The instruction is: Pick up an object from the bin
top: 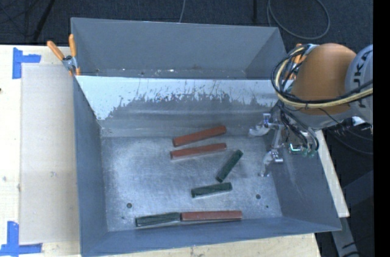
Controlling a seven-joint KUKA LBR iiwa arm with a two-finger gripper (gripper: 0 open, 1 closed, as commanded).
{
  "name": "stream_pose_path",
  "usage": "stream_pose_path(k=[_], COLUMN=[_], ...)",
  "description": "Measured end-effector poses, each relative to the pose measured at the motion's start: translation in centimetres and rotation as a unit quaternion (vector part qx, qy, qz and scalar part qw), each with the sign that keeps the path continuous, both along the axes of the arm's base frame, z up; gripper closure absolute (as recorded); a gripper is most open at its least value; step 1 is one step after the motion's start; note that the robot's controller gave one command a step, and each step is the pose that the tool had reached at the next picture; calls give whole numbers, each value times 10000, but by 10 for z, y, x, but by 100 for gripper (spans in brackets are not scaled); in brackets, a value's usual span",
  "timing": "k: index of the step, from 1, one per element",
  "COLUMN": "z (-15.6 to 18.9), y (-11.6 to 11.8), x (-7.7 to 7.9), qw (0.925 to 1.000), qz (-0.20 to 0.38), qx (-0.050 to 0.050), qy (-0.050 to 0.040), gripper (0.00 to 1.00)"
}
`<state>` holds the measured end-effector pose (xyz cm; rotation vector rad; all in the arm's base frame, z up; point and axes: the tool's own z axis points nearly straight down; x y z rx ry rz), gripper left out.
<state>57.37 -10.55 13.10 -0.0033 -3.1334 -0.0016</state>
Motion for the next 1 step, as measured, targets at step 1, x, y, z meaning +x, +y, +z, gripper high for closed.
stream_pose_path(k=[1], z=[4], y=[0], x=[2], qw=[10000], qz=[14], qx=[-6], qy=[-38], gripper=[0])
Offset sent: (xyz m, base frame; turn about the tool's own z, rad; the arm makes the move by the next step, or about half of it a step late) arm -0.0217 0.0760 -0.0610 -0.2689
